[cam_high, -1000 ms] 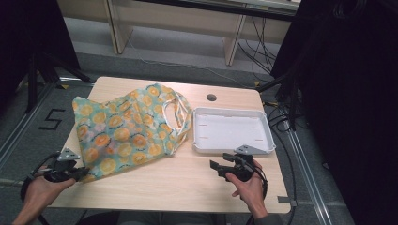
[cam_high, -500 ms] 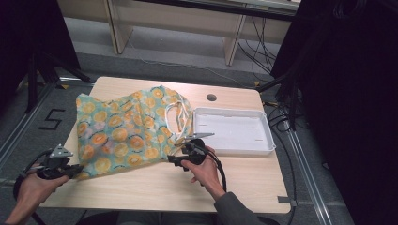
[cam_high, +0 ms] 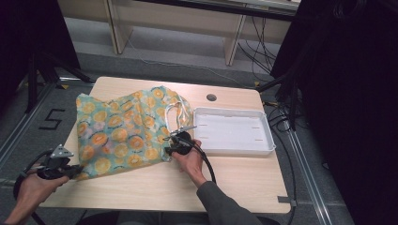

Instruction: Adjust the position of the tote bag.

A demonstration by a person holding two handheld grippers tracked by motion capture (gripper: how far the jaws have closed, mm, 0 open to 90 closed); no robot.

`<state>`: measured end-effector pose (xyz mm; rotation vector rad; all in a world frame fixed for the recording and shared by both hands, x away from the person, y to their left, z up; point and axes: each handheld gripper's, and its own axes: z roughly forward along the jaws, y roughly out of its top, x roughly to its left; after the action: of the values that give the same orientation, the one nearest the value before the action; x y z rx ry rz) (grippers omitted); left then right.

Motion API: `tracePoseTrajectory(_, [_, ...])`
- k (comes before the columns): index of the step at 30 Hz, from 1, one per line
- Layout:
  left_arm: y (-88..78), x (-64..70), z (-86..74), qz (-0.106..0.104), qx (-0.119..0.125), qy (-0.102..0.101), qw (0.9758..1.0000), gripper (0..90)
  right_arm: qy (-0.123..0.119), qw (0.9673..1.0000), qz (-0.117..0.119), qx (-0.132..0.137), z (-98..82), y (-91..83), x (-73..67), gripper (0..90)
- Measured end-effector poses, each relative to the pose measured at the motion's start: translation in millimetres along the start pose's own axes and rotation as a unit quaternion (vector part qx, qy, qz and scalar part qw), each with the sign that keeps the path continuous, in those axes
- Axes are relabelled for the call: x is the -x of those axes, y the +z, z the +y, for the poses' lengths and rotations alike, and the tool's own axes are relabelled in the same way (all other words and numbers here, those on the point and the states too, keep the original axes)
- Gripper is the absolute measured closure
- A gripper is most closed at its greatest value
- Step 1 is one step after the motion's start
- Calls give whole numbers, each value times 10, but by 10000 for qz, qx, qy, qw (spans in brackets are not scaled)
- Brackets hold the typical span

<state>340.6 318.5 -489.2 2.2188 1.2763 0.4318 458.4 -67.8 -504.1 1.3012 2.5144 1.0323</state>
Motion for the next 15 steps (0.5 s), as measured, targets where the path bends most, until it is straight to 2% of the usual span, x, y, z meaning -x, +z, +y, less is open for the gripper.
tracePoseTrajectory(1, [-1,-12,2,-14,0,3,10000,864,-237,9997,32,57,-3,4,-10,854])
tracePoseTrajectory(2, [-1,-19,0,-11,-39,-9,10000,864,-351,9994,52,25,-6,-25,-24,879])
tracePoseTrajectory(4, [0,-35,4,18,-30,46,10000,863,-385,9992,114,38,-11,-63,-61,897])
tracePoseTrajectory(5, [17,-60,3,126,17,-11,9999,863,-571,9980,219,125,-21,-151,-152,900])
tracePoseTrajectory(6, [17,-60,3,126,17,-11,9999,863,-571,9980,219,125,-21,-151,-152,900])
tracePoseTrajectory(7, [19,-125,5,188,0,-4,9998,864,-1048,9920,647,282,-36,-278,-308,900])
tracePoseTrajectory(8, [27,-151,6,187,7,-109,9998,863,-1188,9900,697,299,-47,-328,-365,900])
tracePoseTrajectory(9, [45,-174,4,211,88,-239,9995,864,-1273,9876,891,242,-62,-408,-458,900])
tracePoseTrajectory(10, [45,-174,4,211,88,-239,9995,864,-1435,9838,1044,238,-85,-472,-551,900])
tracePoseTrajectory(11, [56,-250,8,302,92,-356,9989,864,-1590,9805,1125,266,-115,-527,-647,900])
tracePoseTrajectory(12, [56,-250,8,302,92,-356,9989,864,-1590,9805,1125,266,-115,-527,-647,900])
tracePoseTrajectory(13, [73,-322,29,360,205,-411,9983,865,-1839,9725,1398,294,-198,-606,-868,900])
tracePoseTrajectory(15, [76,-389,81,416,213,-423,9980,867,-1957,9680,1545,272,-251,-646,-1037,900])
